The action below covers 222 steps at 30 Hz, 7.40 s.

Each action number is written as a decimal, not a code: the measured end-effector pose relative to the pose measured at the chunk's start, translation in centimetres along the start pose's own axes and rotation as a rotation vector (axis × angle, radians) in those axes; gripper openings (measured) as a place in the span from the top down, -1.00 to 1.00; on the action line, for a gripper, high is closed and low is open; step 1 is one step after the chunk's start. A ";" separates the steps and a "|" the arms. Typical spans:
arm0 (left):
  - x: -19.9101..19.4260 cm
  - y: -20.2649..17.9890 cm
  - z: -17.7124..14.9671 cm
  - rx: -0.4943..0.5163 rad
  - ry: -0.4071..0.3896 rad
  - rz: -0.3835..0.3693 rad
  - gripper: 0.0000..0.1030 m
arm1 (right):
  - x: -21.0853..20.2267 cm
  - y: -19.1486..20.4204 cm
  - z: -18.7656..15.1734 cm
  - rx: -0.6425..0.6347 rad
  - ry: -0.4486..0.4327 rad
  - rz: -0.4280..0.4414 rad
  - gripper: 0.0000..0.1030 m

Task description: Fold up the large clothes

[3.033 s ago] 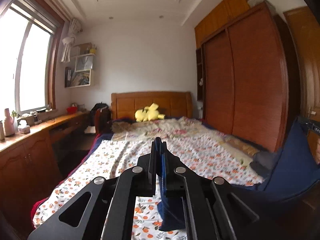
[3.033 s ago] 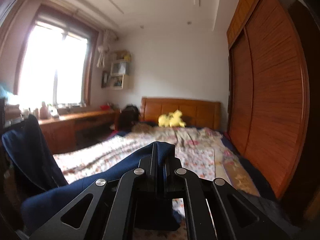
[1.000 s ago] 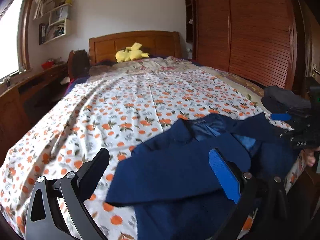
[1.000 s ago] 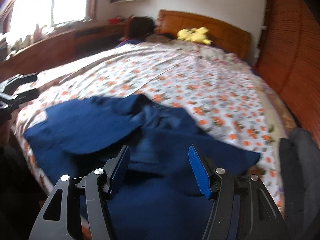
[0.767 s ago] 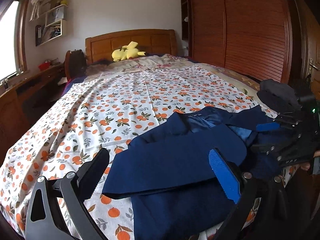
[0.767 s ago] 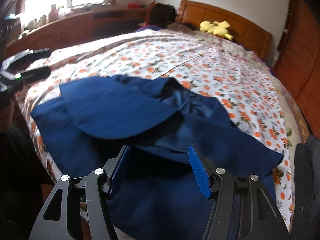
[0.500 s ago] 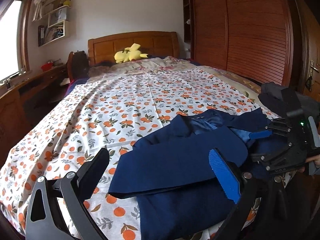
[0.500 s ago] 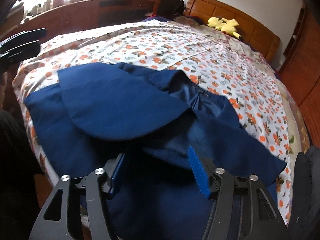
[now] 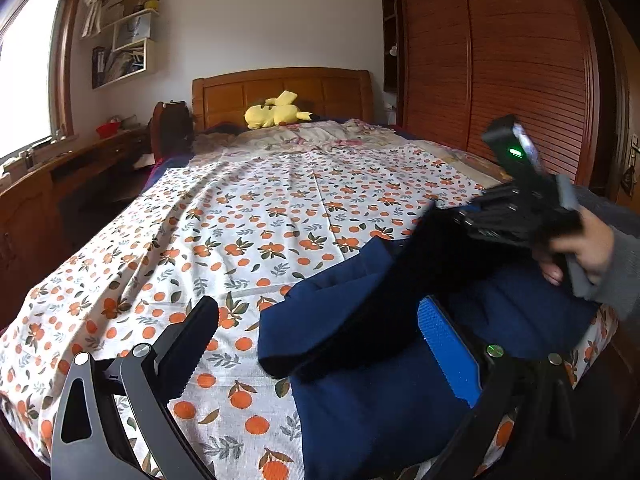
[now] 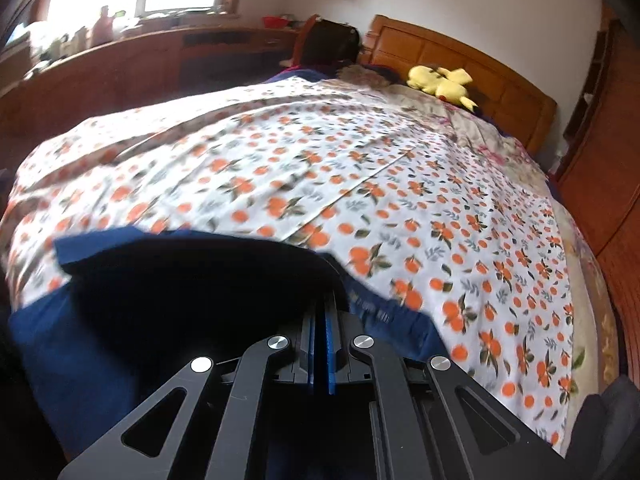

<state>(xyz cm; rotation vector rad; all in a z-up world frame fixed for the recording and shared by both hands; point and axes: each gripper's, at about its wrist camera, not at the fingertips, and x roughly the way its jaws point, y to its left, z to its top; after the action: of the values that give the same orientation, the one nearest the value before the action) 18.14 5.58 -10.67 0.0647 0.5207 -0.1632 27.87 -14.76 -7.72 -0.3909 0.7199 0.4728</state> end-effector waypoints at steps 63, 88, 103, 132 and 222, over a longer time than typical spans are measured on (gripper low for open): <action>1.1 0.6 -0.7 -0.025 0.025 0.030 -0.95 | 2.2 -4.1 1.8 0.125 0.046 -0.022 0.31; 5.8 -7.5 -1.1 0.068 0.082 -0.054 -0.95 | 4.8 -23.6 -14.1 0.529 0.323 -0.139 0.31; 6.6 -7.7 -1.6 0.081 0.105 -0.044 -0.95 | 2.4 -24.7 -12.4 0.503 0.210 -0.340 0.92; 5.3 -7.5 -1.5 0.076 0.083 -0.045 -0.95 | -14.0 -8.4 -19.5 0.282 0.081 -0.105 0.28; 1.0 0.5 -11.7 -0.223 0.310 0.022 0.12 | -8.5 6.4 -16.4 0.179 0.004 0.136 -0.13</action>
<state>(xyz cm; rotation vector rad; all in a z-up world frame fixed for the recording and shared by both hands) 13.40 7.18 -21.30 -0.1236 0.8438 -0.0730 10.18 -19.92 -14.18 -0.1754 0.7892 0.5307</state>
